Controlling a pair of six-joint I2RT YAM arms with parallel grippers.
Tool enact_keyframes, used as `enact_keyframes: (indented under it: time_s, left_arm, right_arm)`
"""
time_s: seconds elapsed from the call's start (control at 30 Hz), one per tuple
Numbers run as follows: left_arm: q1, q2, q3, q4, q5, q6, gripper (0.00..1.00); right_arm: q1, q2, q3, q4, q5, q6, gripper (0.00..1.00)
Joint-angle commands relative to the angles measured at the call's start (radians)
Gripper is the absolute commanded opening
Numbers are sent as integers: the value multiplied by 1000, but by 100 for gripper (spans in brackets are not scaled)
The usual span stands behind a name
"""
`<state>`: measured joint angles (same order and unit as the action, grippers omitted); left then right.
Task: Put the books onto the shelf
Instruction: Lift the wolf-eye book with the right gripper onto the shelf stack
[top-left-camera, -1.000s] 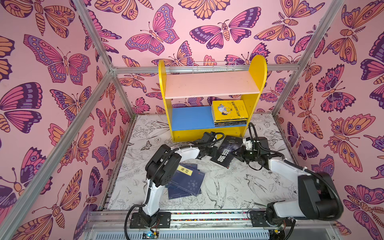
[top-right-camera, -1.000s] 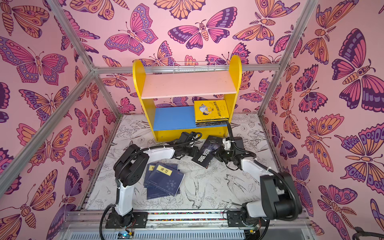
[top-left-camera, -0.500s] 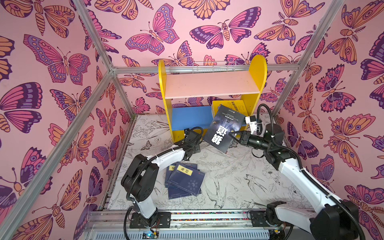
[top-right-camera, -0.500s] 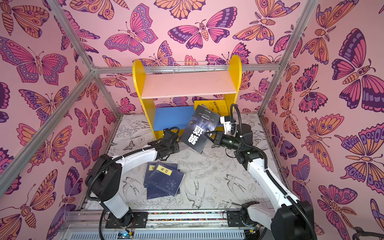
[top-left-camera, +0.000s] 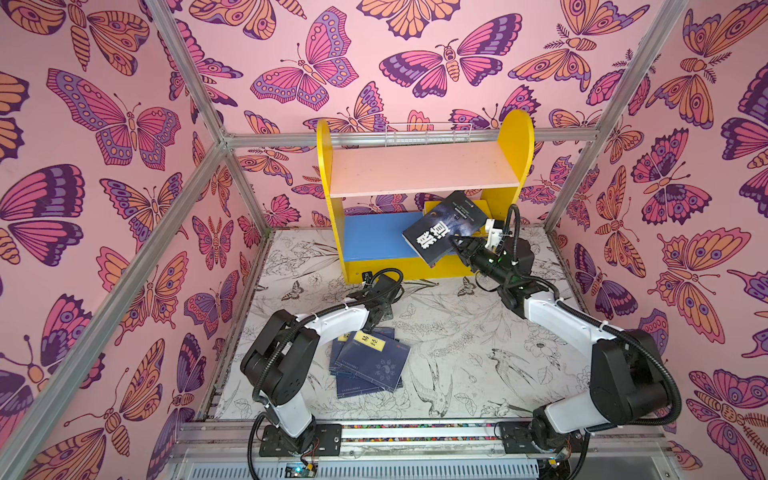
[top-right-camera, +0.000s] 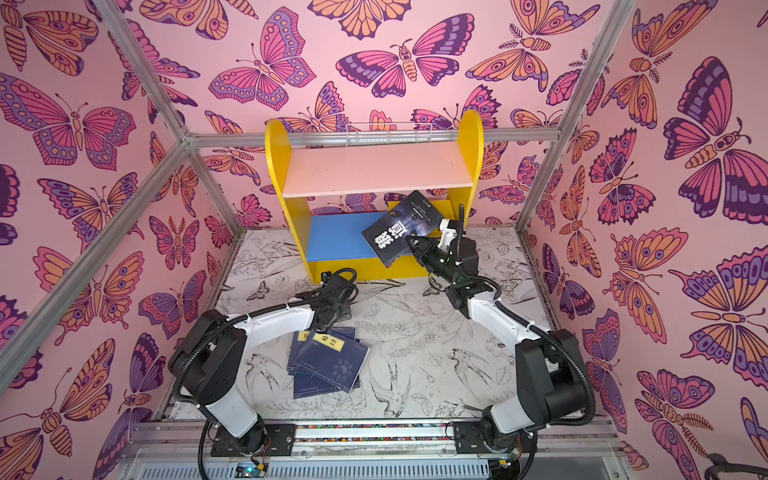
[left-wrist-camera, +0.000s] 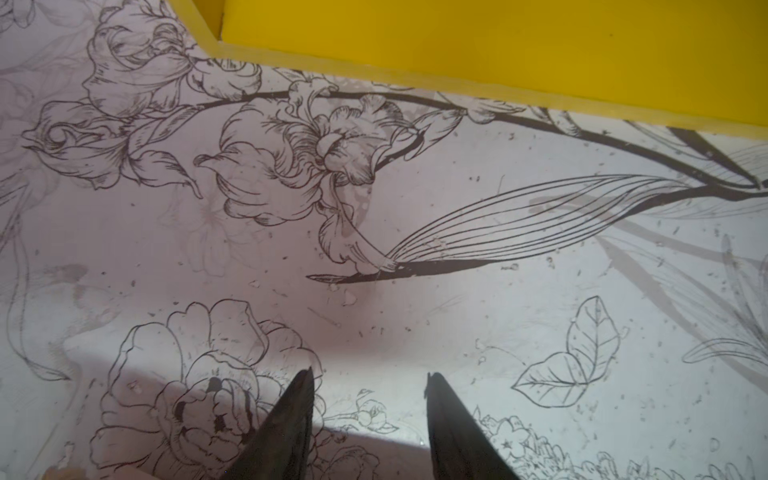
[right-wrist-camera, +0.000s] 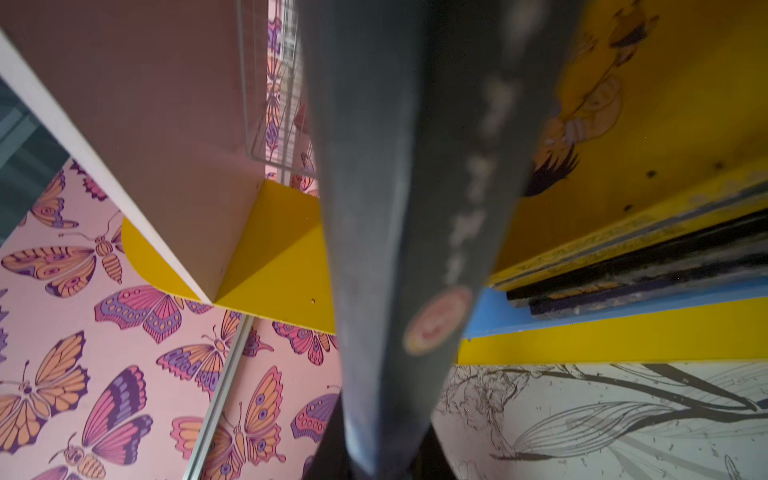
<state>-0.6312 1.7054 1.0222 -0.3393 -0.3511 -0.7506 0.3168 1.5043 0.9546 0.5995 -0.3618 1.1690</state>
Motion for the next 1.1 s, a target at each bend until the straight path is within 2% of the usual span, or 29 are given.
enact_keyframes:
  time_s: [0.0, 0.3, 0.57, 0.8, 1.0, 1.03, 1.07]
  left_arm:
    - [-2, -26, -17, -36, -44, -1, 47]
    - [-2, -13, -8, -38, -40, 2, 47]
    - [-4, -20, -13, -39, -42, 2, 47]
    - [-3, -19, -17, -39, -46, 1, 47]
    - [-3, -14, -16, -39, -48, -1, 47]
    - [-2, -14, -16, -40, -46, -1, 47]
    - [-3, -13, -16, -39, -43, -2, 47]
  right_arm:
    - [2, -3, 34, 220, 120, 99, 0]
    - [2, 36, 38, 211, 289, 213, 0]
    - [2, 139, 98, 228, 368, 255, 0]
    - [1, 182, 158, 173, 444, 262, 0]
    - [2, 211, 198, 110, 456, 283, 0]
    - [2, 211, 203, 94, 455, 284, 3]
    - [2, 207, 207, 70, 456, 281, 10]
